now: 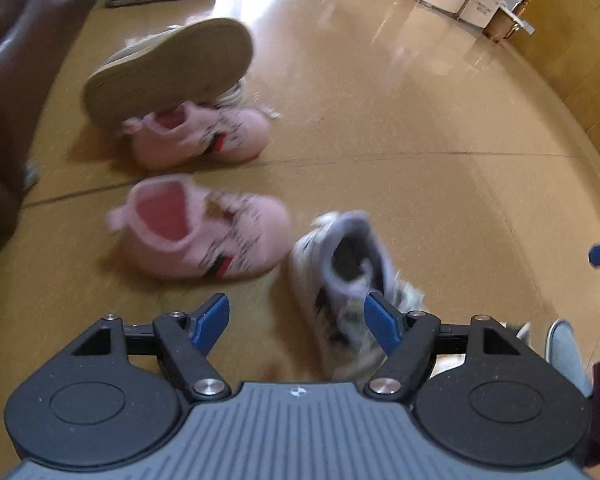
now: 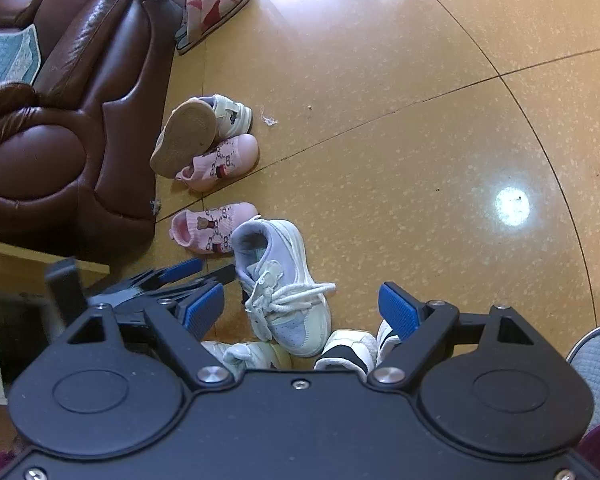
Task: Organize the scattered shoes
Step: 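Lower the grey-lined white shoe into the row and open the left gripper, then grasp a pink knit shoe with the right gripper while the left grasps another pink shoe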
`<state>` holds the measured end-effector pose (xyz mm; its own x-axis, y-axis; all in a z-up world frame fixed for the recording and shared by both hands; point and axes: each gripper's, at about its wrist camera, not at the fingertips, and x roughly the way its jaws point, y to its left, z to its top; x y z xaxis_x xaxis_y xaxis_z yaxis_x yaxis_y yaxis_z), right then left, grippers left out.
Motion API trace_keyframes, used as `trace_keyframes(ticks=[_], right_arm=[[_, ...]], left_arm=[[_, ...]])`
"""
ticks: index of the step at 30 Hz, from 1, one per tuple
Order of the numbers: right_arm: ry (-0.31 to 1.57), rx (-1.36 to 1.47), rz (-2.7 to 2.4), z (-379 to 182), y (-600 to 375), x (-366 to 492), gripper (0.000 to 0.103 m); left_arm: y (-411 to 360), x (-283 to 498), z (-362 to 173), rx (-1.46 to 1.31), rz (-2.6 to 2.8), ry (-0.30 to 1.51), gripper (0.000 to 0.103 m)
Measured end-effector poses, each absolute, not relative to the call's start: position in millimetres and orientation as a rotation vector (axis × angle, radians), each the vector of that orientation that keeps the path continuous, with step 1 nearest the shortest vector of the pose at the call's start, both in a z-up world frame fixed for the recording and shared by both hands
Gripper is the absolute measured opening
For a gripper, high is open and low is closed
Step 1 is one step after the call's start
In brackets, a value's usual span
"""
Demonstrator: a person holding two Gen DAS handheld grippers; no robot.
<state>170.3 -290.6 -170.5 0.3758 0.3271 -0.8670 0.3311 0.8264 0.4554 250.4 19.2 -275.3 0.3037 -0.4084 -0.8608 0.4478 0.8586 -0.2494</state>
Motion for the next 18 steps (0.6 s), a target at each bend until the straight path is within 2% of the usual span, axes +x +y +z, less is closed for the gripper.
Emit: trace_keyframes(ticks=[5, 11, 15, 18], right_arm=[[1.200, 0.561, 0.031, -179, -272, 174, 0.085], [1.187, 0.468, 0.049, -201, -258, 201, 0.077], [1.151, 0.392, 0.101, -211, -248, 247, 0.066], [1.133, 0.322, 0.156, -219, -235, 288, 0.054]], left_arm=[[50, 245, -277, -0.084, -0.383, 1.076, 0.074], [71, 265, -276, -0.288, -0.218, 1.011, 0.074], [72, 286, -288, -0.510, -0.101, 1.023, 0.074], [67, 297, -296, -0.565, -0.005, 1.037, 0.059]])
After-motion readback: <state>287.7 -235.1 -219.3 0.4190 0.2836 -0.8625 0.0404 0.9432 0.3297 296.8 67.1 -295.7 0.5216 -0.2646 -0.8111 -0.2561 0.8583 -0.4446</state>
